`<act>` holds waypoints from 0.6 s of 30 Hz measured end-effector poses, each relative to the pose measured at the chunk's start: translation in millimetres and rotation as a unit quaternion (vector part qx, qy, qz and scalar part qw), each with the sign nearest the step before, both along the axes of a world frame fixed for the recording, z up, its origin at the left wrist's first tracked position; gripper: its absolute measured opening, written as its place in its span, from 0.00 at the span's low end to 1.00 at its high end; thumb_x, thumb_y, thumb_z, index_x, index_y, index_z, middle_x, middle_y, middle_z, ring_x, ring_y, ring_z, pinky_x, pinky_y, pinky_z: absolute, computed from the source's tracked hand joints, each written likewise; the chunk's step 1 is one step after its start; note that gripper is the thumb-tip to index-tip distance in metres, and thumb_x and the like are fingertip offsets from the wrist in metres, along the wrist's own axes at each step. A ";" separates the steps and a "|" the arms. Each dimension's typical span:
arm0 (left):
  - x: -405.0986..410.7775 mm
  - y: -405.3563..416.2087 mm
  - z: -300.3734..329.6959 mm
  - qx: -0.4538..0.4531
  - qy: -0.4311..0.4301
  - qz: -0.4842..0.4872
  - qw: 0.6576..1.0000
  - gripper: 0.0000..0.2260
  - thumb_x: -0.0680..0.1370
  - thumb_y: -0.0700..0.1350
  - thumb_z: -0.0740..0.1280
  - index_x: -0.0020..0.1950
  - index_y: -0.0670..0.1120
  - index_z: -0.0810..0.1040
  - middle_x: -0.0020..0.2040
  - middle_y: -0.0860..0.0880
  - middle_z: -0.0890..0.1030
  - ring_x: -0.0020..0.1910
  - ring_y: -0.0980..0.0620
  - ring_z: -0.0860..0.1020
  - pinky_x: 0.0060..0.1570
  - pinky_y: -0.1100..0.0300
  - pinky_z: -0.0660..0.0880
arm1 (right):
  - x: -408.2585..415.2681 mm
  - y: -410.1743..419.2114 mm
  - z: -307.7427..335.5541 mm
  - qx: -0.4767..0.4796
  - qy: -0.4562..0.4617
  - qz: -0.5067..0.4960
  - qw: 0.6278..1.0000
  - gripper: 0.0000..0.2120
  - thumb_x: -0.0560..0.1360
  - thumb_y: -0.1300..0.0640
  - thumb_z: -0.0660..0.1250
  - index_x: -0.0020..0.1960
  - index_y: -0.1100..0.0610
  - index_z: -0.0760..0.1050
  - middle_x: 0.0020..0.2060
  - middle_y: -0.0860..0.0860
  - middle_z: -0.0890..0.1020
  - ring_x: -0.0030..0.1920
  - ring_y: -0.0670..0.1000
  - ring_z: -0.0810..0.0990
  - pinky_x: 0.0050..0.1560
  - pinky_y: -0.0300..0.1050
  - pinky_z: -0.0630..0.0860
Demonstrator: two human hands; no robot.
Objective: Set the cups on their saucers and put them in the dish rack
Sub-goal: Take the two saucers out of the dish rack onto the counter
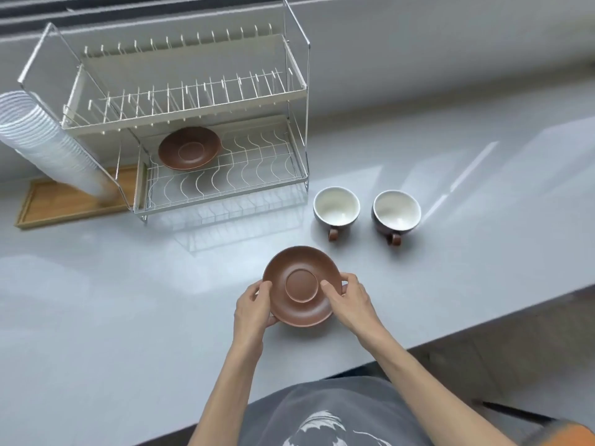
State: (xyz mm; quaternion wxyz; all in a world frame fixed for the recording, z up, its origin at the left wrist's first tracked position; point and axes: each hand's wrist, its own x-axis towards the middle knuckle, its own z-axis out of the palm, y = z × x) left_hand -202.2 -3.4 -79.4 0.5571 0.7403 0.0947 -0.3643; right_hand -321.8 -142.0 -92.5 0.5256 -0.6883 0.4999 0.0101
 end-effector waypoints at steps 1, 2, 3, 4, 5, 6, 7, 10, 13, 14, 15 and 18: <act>-3.3 -3.7 -1.5 0.001 0.001 -0.010 1.000 0.12 0.79 0.49 0.63 0.58 0.46 0.82 0.53 0.45 0.84 0.52 0.48 0.83 0.45 0.53 0.83 | -5.7 -2.1 -1.2 -0.005 0.002 -0.006 1.000 0.30 0.72 0.35 0.62 0.68 0.50 0.67 0.59 0.53 0.77 0.59 0.54 0.77 0.60 0.53 0.76; -6.3 -8.0 -2.7 0.001 0.002 -0.020 1.000 0.12 0.79 0.49 0.63 0.58 0.46 0.82 0.53 0.45 0.84 0.51 0.48 0.83 0.45 0.52 0.83 | -11.5 -4.6 -2.2 -0.009 0.005 -0.012 1.000 0.29 0.73 0.36 0.62 0.68 0.50 0.67 0.60 0.53 0.77 0.59 0.53 0.76 0.60 0.52 0.75; -9.4 -12.2 -4.0 0.003 0.004 -0.029 1.000 0.13 0.79 0.49 0.63 0.58 0.46 0.82 0.52 0.45 0.84 0.50 0.49 0.83 0.46 0.52 0.83 | -17.0 -7.1 -3.2 -0.011 0.008 -0.020 1.000 0.29 0.73 0.36 0.62 0.68 0.51 0.67 0.60 0.53 0.77 0.59 0.53 0.76 0.60 0.52 0.75; -12.2 -16.9 -5.5 0.003 0.008 -0.037 0.999 0.13 0.79 0.49 0.63 0.58 0.45 0.81 0.52 0.45 0.84 0.49 0.49 0.83 0.46 0.52 0.83 | -22.2 -9.4 -3.7 -0.010 0.010 -0.027 1.000 0.29 0.74 0.36 0.62 0.69 0.51 0.67 0.60 0.53 0.76 0.59 0.53 0.76 0.59 0.51 0.74; -14.9 -21.3 -6.9 0.003 0.011 -0.044 0.999 0.13 0.79 0.49 0.63 0.58 0.45 0.81 0.53 0.44 0.84 0.49 0.48 0.83 0.46 0.51 0.84 | -27.3 -11.8 -4.4 -0.009 0.011 -0.035 0.999 0.29 0.74 0.37 0.62 0.69 0.51 0.66 0.60 0.53 0.76 0.60 0.53 0.76 0.59 0.51 0.74; -18.0 -25.7 -7.8 0.004 0.013 -0.053 0.999 0.13 0.79 0.49 0.63 0.58 0.45 0.81 0.53 0.44 0.84 0.49 0.48 0.84 0.47 0.51 0.84 | -32.2 -14.2 -4.7 -0.011 0.012 -0.043 0.999 0.28 0.75 0.37 0.62 0.69 0.52 0.67 0.60 0.53 0.76 0.60 0.53 0.76 0.59 0.50 0.74; -21.6 -30.0 -8.2 0.004 0.014 -0.062 0.998 0.14 0.79 0.49 0.63 0.58 0.44 0.81 0.54 0.44 0.84 0.48 0.49 0.84 0.47 0.51 0.84 | -37.3 -16.6 -5.5 -0.013 0.013 -0.052 0.998 0.28 0.75 0.38 0.62 0.69 0.52 0.67 0.60 0.53 0.76 0.60 0.54 0.76 0.59 0.50 0.73; -33.4 -42.2 -9.5 0.000 0.023 -0.086 0.996 0.13 0.80 0.48 0.62 0.60 0.44 0.80 0.54 0.45 0.83 0.44 0.51 0.84 0.47 0.52 0.83 | -52.5 -23.6 -7.0 -0.016 0.019 -0.080 0.996 0.27 0.75 0.38 0.62 0.68 0.52 0.67 0.60 0.54 0.76 0.60 0.54 0.76 0.60 0.51 0.73; -45.4 -54.8 -11.1 0.000 0.029 -0.113 0.993 0.13 0.80 0.48 0.62 0.59 0.45 0.81 0.54 0.45 0.84 0.43 0.51 0.84 0.47 0.53 0.84 | -67.1 -31.1 -7.5 -0.016 0.028 -0.113 0.993 0.26 0.76 0.39 0.62 0.69 0.52 0.67 0.61 0.54 0.76 0.61 0.54 0.76 0.62 0.52 0.73; -49.0 -59.2 -11.9 0.002 0.030 -0.122 0.992 0.13 0.80 0.48 0.62 0.58 0.45 0.81 0.54 0.45 0.84 0.44 0.50 0.84 0.46 0.54 0.83 | -71.9 -33.7 -7.7 -0.017 0.032 -0.124 0.992 0.26 0.77 0.39 0.62 0.69 0.52 0.67 0.61 0.54 0.75 0.61 0.54 0.75 0.62 0.52 0.73; -52.3 -63.6 -12.7 0.005 0.032 -0.131 0.991 0.13 0.79 0.48 0.62 0.58 0.45 0.81 0.53 0.44 0.84 0.44 0.49 0.84 0.44 0.56 0.83 | -76.7 -36.3 -8.3 -0.017 0.035 -0.132 0.990 0.26 0.77 0.39 0.62 0.69 0.52 0.67 0.61 0.54 0.75 0.61 0.53 0.75 0.62 0.52 0.73; -60.8 -78.2 -14.9 0.007 0.036 -0.156 0.987 0.12 0.79 0.49 0.62 0.56 0.46 0.82 0.52 0.45 0.84 0.46 0.48 0.84 0.44 0.56 0.83 | -88.7 -44.7 -10.1 -0.021 0.035 -0.154 0.987 0.27 0.76 0.38 0.62 0.69 0.52 0.67 0.60 0.54 0.76 0.60 0.53 0.76 0.63 0.55 0.73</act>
